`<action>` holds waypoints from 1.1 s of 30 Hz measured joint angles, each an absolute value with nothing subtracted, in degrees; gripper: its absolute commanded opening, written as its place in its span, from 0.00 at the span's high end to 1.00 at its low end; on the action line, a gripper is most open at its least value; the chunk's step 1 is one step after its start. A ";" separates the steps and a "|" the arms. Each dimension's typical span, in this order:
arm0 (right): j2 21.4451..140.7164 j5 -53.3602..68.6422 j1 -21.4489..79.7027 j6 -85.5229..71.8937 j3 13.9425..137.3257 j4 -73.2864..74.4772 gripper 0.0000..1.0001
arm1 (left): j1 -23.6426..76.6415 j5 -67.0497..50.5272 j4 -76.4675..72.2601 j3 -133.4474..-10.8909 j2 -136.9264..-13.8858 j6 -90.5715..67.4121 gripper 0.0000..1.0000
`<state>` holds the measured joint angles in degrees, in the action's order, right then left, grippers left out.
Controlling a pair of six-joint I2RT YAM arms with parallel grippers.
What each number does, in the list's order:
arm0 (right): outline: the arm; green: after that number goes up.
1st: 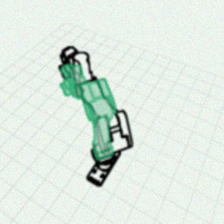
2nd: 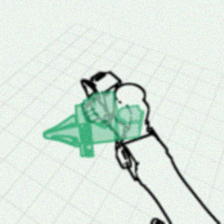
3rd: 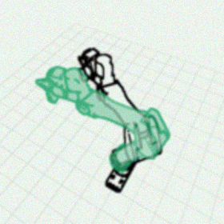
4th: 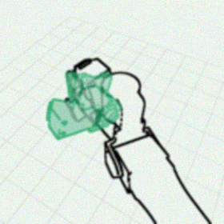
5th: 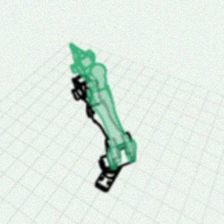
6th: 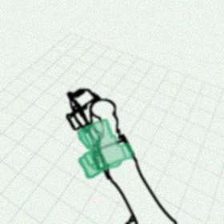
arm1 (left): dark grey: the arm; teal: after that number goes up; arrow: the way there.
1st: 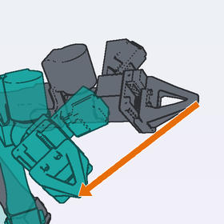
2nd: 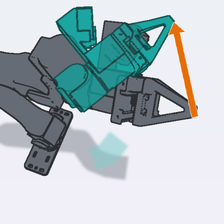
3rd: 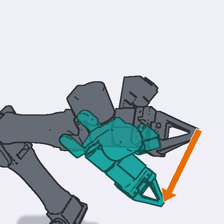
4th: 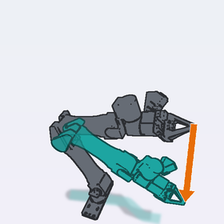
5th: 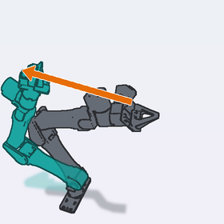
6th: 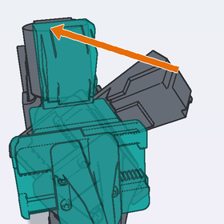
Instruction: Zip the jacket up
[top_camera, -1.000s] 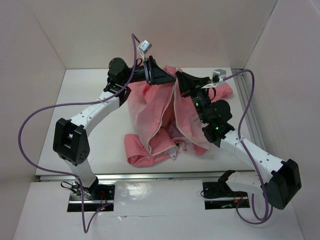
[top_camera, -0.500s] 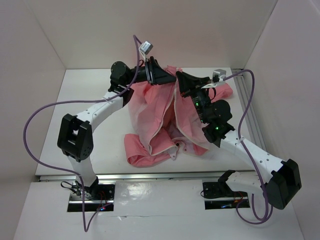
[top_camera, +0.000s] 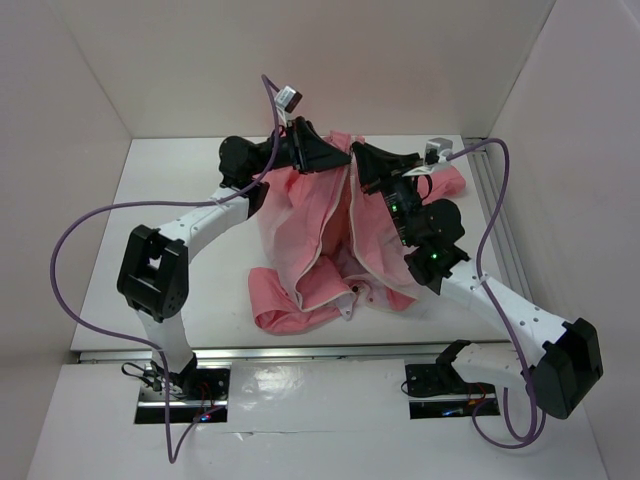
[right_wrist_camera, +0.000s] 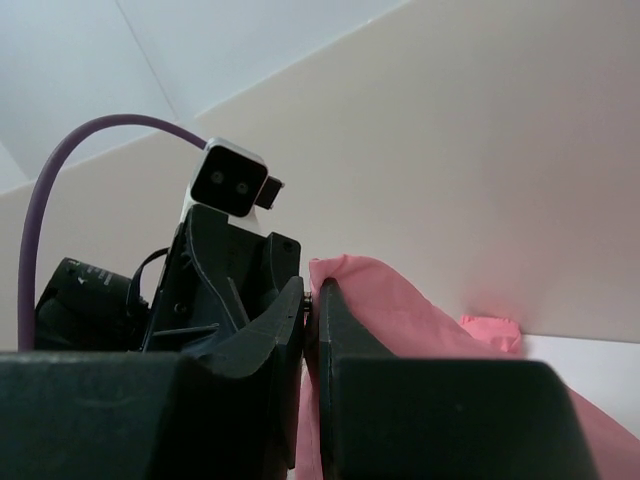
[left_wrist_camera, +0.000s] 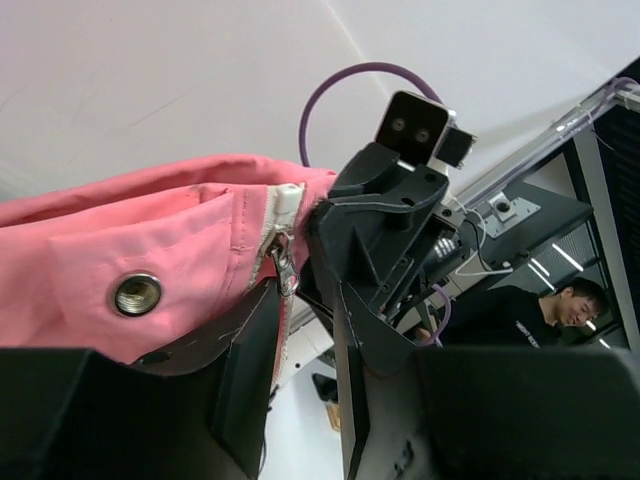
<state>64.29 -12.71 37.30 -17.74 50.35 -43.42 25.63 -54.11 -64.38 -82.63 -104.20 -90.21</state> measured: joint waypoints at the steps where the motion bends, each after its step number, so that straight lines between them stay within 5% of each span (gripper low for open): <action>1: 64.29 -12.69 37.30 -17.74 50.57 -43.31 1.00 | 25.63 -54.04 -65.34 -82.63 -104.20 -90.65 0.60; 9: 64.29 -12.62 37.30 -17.72 51.44 -42.98 1.00 | 25.65 -53.28 -68.69 -82.65 -104.71 -92.97 0.65; 17: 64.31 -12.67 37.30 -17.69 51.46 -42.59 1.00 | 25.65 -52.86 -68.10 -82.87 -106.04 -93.62 1.00; 33: 64.97 -12.84 37.08 -16.38 51.75 -40.88 1.00 | 26.09 -50.19 -62.48 -80.40 -104.57 -92.33 1.00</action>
<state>64.97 -12.84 37.08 -16.38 51.75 -40.88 26.09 -50.19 -62.48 -80.40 -104.57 -92.33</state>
